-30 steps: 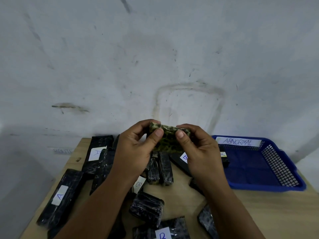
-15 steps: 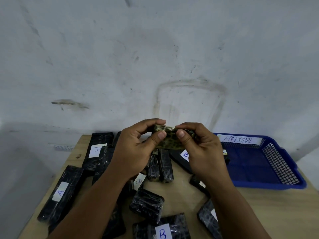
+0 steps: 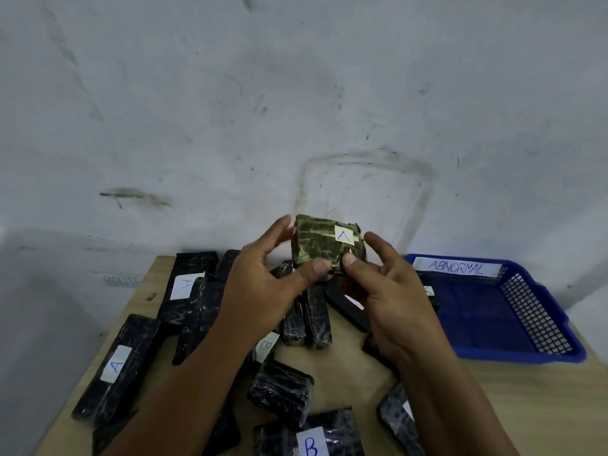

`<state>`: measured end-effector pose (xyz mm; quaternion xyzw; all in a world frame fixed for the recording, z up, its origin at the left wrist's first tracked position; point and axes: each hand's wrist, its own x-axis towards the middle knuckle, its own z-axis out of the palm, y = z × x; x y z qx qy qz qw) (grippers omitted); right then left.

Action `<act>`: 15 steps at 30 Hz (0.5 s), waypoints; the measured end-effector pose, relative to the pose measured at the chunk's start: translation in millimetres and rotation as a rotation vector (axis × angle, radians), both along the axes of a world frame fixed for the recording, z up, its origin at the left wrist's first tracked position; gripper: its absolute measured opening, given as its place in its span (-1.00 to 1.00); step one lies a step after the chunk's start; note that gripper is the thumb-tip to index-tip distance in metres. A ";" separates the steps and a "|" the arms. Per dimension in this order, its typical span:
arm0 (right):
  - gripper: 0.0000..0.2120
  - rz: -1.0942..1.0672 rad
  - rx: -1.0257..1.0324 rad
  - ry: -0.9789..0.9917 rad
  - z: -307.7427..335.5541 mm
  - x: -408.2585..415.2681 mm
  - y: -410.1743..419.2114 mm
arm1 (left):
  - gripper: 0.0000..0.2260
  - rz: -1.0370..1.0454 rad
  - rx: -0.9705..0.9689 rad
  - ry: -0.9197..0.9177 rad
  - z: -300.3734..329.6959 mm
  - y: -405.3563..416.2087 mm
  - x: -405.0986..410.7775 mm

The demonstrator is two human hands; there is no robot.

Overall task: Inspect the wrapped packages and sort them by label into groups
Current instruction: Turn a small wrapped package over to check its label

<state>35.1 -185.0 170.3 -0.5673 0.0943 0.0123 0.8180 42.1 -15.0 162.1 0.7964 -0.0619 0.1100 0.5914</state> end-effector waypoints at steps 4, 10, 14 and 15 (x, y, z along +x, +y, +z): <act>-0.62 0.065 -0.107 -0.060 -3.8 -2.3 1.6 | -0.76 -0.004 -0.143 0.151 0.6 -2.4 1.4; -0.83 0.062 -0.032 -0.043 -2.3 -1.7 5.8 | -0.74 -0.026 -0.195 0.182 -0.2 0.1 1.0; -0.82 0.098 -0.058 -0.062 -5.3 -2.7 4.0 | -0.79 -0.056 -0.199 0.125 3.9 0.2 1.1; -0.82 0.118 -0.094 -0.071 -7.3 -3.2 3.8 | -0.79 -0.039 -0.191 0.102 4.8 0.2 1.3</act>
